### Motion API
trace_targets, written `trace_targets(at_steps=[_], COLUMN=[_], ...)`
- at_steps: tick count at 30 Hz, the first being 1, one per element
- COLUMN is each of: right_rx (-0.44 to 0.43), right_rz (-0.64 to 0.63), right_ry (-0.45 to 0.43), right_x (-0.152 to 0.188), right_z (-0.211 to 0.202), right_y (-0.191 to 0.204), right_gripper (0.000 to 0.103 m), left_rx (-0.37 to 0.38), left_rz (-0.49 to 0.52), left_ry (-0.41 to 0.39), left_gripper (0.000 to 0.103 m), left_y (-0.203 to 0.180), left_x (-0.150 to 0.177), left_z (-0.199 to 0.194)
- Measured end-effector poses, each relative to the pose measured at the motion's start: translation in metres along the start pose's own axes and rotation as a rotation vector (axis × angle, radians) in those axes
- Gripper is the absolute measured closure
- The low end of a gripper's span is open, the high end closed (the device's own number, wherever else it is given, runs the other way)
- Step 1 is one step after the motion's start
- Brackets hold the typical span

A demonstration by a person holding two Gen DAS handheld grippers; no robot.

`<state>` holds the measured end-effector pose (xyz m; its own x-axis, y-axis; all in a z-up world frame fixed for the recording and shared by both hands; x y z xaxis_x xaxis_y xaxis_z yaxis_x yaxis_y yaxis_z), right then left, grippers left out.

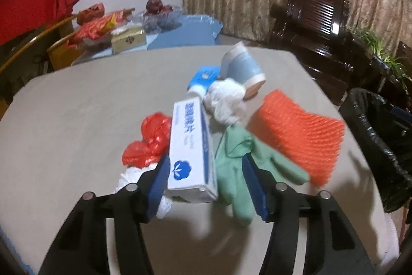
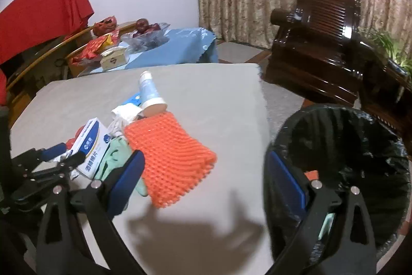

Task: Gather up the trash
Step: 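Return the left tool to the pile and grasp the white alcohol-pad box, then grasp the orange foam mesh pad with the right tool while the left tool holds the box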

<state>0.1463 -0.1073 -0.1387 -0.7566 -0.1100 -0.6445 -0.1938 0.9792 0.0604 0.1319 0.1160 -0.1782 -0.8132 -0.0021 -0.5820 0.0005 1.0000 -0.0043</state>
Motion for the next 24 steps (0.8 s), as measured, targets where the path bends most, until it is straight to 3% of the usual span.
trace_targets(at_steps=[7, 9, 15, 24], right_rx=[-0.008, -0.009, -0.011, -0.018], right_rz=[-0.044, -0.054, -0.076, -0.107], right_ry=[0.025, 0.033, 0.063, 0.122], right_x=[-0.001, -0.001, 0.000, 0.001], right_z=[0.021, 0.027, 0.042, 0.072], right_y=[0.018, 0.022, 0.024, 0.027], right_gripper=[0.010, 0.010, 0.013, 0.016], left_rx=[-0.001, 0.004, 0.000, 0.007], left_rz=[0.005, 0.007, 0.015, -0.006], left_ry=[0.032, 0.036, 0.002, 0.066], left_gripper=[0.059, 0.071, 0.072, 0.070], left_y=[0.004, 0.003, -0.003, 0.000], left_x=[0.003, 0.004, 0.002, -0.003], left_z=[0.017, 0.018, 0.012, 0.036])
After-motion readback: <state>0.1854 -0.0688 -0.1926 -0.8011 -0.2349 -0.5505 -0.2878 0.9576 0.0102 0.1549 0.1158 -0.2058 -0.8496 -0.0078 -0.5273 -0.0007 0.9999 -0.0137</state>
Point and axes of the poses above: each gripper's, at about its wrist camera, not at the fingertips, and z roughly the way its jaws point, y to its left, x to its underside, the point moved 2 cm from there along z, roughly the way its jaws point, and after that the axes turned 7 degrees about y, right-handed, at the moved point
